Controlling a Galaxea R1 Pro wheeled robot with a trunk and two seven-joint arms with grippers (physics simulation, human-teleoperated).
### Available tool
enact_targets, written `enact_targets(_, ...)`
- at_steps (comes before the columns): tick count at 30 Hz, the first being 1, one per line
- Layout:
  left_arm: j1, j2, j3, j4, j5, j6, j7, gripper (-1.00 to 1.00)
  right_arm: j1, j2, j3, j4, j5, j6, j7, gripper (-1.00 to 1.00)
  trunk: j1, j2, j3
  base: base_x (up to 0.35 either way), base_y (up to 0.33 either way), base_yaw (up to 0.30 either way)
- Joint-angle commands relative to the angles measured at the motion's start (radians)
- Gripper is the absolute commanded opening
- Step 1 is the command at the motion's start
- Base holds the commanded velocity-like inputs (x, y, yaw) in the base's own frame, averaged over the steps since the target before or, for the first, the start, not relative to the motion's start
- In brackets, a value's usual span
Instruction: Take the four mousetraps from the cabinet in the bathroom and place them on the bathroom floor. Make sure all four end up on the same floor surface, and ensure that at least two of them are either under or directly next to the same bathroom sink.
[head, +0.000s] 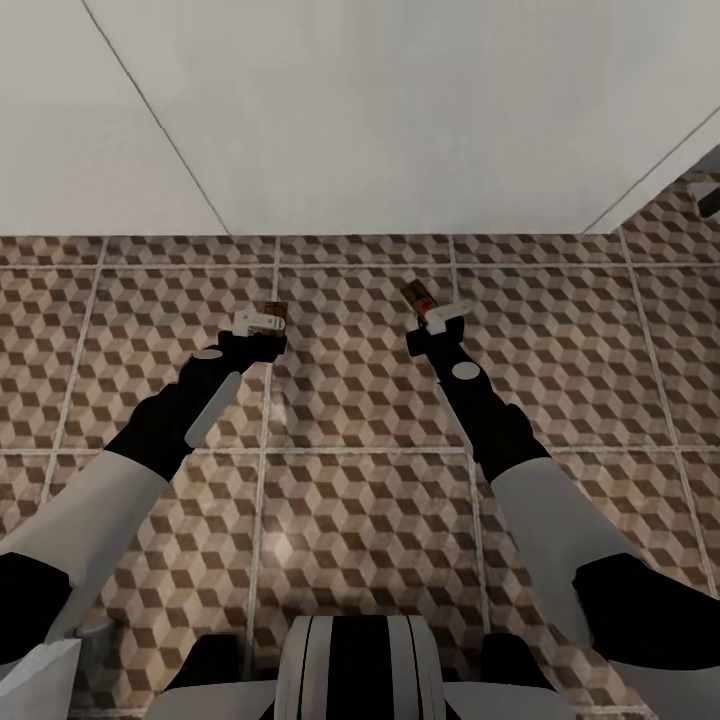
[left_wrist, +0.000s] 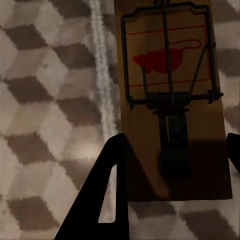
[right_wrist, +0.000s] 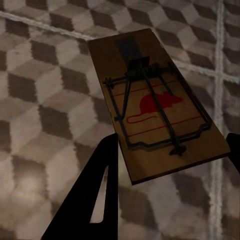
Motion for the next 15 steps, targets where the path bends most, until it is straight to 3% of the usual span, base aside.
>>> enact_targets(1, -0.001, 0.001, -0.004, -0.001, 0.010, 0.003, 0.011, -1.00, 0.000, 0.000, 0.003, -0.001, 0.009, 0.008, -0.006, -1.00, 0.000, 0.000, -0.001, 0.087, 0.000, 0.000)
enact_targets(15, -0.001, 0.001, -0.004, -0.002, 0.010, 0.003, 0.011, -1.00, 0.000, 0.000, 0.004, 0.012, 0.009, 0.009, -0.007, -1.00, 0.000, 0.000, -0.001, 0.054, 0.000, 0.000)
